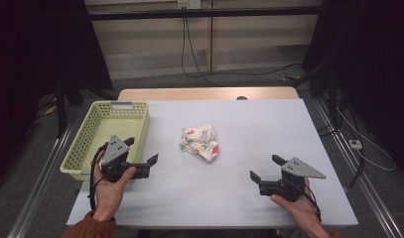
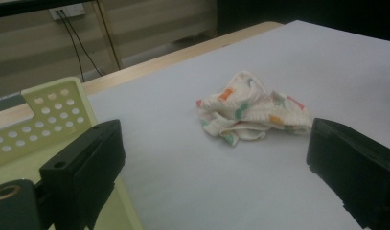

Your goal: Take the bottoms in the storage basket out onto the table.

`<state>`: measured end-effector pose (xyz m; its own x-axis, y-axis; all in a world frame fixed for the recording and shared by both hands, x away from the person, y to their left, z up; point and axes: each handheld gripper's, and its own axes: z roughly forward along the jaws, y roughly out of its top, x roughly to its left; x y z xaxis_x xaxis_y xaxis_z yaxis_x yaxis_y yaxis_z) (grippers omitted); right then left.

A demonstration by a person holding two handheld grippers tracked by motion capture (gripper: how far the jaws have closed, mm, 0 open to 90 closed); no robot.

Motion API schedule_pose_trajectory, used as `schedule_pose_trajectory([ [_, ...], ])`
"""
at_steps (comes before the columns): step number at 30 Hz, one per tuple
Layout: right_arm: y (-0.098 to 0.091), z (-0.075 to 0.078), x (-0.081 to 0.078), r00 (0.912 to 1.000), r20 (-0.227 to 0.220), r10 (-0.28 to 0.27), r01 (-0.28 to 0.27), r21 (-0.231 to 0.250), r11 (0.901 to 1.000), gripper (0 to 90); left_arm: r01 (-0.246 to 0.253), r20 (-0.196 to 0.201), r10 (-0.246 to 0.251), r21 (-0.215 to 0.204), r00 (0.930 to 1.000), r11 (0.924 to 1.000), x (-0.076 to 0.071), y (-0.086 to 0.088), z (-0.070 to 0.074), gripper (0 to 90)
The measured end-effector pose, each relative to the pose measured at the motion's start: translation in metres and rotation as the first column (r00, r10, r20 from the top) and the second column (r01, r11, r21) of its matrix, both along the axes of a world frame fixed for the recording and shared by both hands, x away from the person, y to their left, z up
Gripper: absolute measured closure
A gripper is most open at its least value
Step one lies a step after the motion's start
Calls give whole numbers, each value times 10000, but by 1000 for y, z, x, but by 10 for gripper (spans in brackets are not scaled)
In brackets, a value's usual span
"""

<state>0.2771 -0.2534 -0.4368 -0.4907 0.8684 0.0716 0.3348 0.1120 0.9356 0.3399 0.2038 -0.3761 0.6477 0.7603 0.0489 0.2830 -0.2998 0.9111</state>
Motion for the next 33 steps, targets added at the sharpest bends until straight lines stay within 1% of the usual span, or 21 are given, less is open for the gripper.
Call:
schedule_pose_trajectory([
  [1, 0, 0, 0, 10000, 1, -11, 11, 2, 10000, 36, -8, 2, 8, 44, 10000, 10000, -1, 1, -1, 62],
  [2, 0, 0, 0, 10000, 13, -16, 16, -3, 10000, 36, -29, -4, 29, -18, 10000, 10000, -2, 1, -2, 62],
  [5, 0, 0, 0, 10000, 6, -22, 22, 0, 10000, 36, 10, 10, -10, 173, 10000, 9998, -6, 1, -4, 62],
  [6, 0, 0, 0, 10000, 14, -25, 25, 22, 10000, 36, 17, -28, -16, 155, 10000, 9999, -7, 1, -5, 62],
  [8, 0, 0, 0, 10000, 16, -20, 20, 21, 10000, 36, 11, -133, -7, 295, 9999, 9996, -9, 3, -7, 62],
  [9, 0, 0, 0, 10000, 17, -21, 21, 26, 10000, 36, -44, -214, 49, 245, 9998, 9997, -10, 3, -8, 62],
  [11, 0, 0, 0, 10000, 25, -16, 16, 36, 10000, 36, -79, -302, 90, 363, 9995, 9993, -13, 4, -8, 62],
  [14, 0, 0, 0, 10000, 6, -38, 38, 7, 10000, 37, -99, -222, 109, 472, 9997, 9988, -16, 6, -9, 62],
  [17, 0, 0, 0, 10000, 22, -10, 10, -13, 10000, 38, -184, -212, 192, 333, 9996, 9993, -18, 9, -13, 62],
  [19, 0, 0, 0, 10000, 14, -20, 20, -1, 10000, 38, -234, -271, 243, 328, 9993, 9992, -20, 11, -17, 62],
  [21, 0, 0, 0, 10000, 7, -26, 26, -1, 10000, 38, -293, -349, 301, 225, 9989, 9993, -22, 12, -19, 61],
  [22, 0, 0, 0, 10000, 29, -22, 22, 2, 10000, 38, -306, -325, 310, 151, 9990, 9994, -23, 13, -21, 61],
  [25, 0, 0, 0, 10000, 40, -23, 22, 26, 10000, 38, -533, -91, 536, 288, 9985, 9982, -27, 15, -26, 62],
  [26, 0, 1, 0, 10000, 64, 0, 0, 22, 10000, 38, -708, -14, 709, 144, 9975, 9974, -28, 17, -27, 62],
  [27, 0, 1, 0, 10000, 85, 16, -17, 27, 10000, 38, -799, -31, 799, 4, 9968, 9968, -28, 18, -28, 62],
  [28, 0, 1, -1, 10000, 86, 23, -23, 40, 10000, 38, -961, -120, 961, -49, 9953, 9954, -27, 20, -29, 61],
  [29, 0, 1, -1, 9999, 97, 34, -35, 47, 10000, 39, -1246, -94, 1245, -45, 9922, 9922, -27, 22, -29, 62],
  [30, 0, 1, -1, 9999, 103, 31, -32, 66, 10000, 39, -1345, -77, 1344, -168, 9909, 9908, -27, 24, -30, 61],
  [32, -1, 1, -1, 10000, 81, 3, -3, 93, 10000, 40, -1242, -259, 1233, -388, 9920, 9915, -25, 26, -31, 61],
  [33, -1, 1, -1, 10000, 82, -2, 2, 98, 10000, 41, -1200, -275, 1190, -387, 9925, 9920, -25, 26, -31, 61],
])
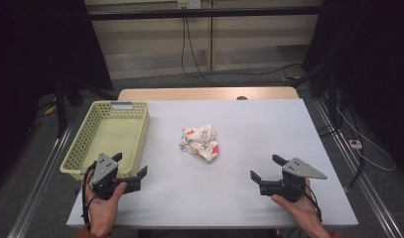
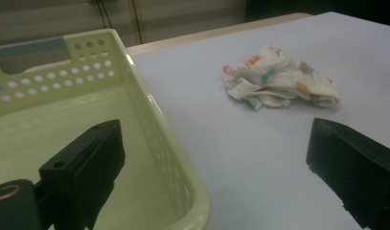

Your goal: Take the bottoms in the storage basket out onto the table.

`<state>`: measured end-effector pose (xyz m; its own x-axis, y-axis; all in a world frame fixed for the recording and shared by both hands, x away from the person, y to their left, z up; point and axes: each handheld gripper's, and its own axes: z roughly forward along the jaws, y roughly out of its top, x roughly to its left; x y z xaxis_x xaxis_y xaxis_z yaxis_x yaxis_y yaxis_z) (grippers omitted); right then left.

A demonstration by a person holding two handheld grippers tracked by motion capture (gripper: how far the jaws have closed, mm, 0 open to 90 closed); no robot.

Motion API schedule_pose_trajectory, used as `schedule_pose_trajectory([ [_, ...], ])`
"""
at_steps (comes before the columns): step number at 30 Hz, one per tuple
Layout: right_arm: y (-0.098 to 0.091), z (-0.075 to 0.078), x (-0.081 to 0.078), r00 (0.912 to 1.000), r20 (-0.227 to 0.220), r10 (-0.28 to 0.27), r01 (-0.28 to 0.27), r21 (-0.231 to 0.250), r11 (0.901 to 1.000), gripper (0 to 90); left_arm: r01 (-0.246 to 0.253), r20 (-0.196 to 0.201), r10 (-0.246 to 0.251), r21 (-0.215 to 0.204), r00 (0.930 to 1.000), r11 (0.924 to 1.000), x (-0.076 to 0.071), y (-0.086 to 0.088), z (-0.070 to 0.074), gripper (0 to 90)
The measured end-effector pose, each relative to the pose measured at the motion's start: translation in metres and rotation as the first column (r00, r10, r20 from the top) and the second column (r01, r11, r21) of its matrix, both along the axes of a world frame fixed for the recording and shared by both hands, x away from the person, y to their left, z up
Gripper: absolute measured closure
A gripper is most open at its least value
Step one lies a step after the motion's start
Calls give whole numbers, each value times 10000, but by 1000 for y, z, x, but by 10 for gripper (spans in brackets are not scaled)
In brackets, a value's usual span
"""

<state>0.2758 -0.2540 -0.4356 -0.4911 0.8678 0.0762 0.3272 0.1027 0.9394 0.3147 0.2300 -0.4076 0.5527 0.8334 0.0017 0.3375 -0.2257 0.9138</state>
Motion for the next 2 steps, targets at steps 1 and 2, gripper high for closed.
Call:
schedule_pose_trajectory([
  [1, 0, 0, 0, 10000, 7, -8, 8, -9, 10000, 41, 87, 6, -87, 36, 10000, 10000, 0, 0, 0, 61],
  [2, 0, 0, 0, 10000, -4, -12, 12, -15, 10000, 42, 172, -1, -172, 7, 9999, 9999, 0, -1, 0, 61],
])
